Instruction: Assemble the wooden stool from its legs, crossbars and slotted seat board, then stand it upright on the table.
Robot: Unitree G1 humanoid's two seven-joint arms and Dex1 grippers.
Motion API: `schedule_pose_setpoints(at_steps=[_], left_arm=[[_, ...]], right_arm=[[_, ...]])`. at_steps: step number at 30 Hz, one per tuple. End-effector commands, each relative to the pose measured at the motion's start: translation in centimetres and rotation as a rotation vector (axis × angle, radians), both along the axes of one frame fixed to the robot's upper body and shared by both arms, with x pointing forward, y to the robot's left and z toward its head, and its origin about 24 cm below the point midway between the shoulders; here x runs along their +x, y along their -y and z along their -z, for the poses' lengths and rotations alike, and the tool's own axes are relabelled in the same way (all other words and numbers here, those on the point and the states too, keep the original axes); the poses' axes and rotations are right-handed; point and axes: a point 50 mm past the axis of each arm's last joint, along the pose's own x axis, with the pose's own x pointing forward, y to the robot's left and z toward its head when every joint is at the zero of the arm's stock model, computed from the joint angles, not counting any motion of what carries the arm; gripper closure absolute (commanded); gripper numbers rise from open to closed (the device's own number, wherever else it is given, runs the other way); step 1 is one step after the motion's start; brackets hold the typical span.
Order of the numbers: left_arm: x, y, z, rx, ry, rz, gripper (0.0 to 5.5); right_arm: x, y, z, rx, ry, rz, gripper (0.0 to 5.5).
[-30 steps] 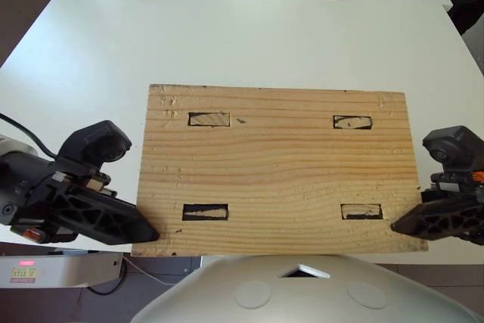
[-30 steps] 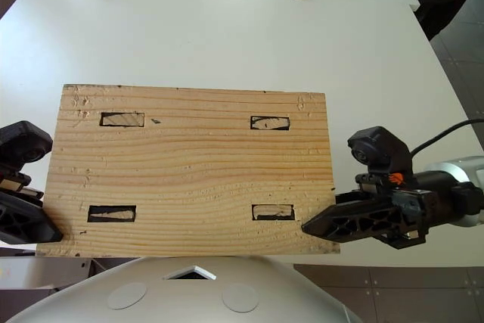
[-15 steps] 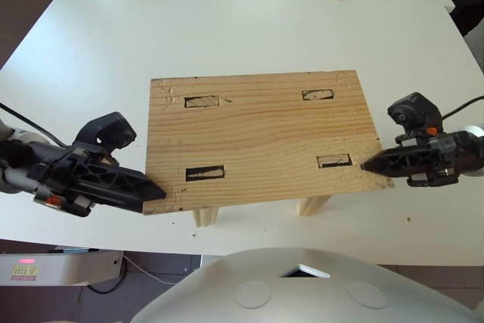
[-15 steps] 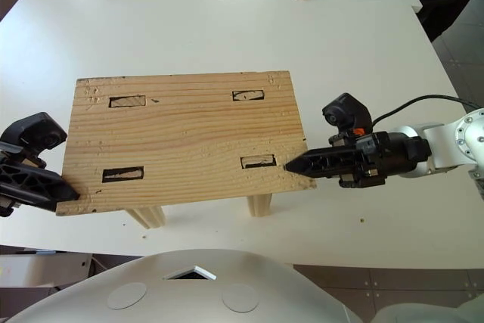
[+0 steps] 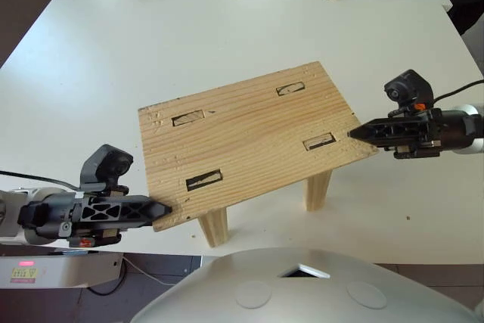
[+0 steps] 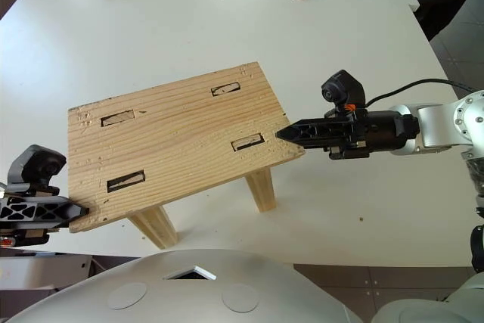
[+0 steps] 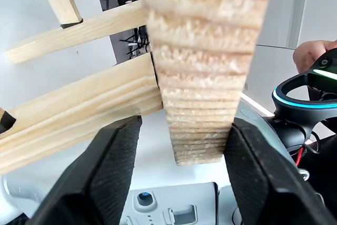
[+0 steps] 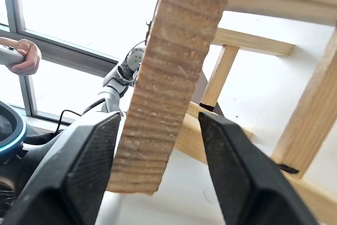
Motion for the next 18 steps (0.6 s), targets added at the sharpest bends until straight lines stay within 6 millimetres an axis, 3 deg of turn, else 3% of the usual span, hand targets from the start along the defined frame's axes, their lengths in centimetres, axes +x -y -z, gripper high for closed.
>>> schedule_pose_setpoints(at_steps=[1,6,9,15,18], left_arm=[[4.1,0.5,3.1,0.165,0.032,-0.125,2.14],[8.7,0.0,2.3,0.175,0.106,-0.239,1.33],[10.0,-0.4,2.0,0.171,0.114,-0.300,0.95],[9.9,-1.4,1.8,0.169,0.100,-0.341,0.83],[9.5,-2.2,1.5,0.179,0.099,-0.364,0.83]], right_arm=[[-0.3,0.4,0.5,-0.099,-0.017,0.016,2.10],[-0.2,0.4,0.6,-0.085,0.026,0.061,1.31],[0.3,0.4,0.5,-0.093,0.060,0.104,0.96],[2.0,1.0,-0.1,-0.114,0.107,0.214,0.10],[2.5,1.6,-0.4,-0.127,0.111,0.259,0.10]])
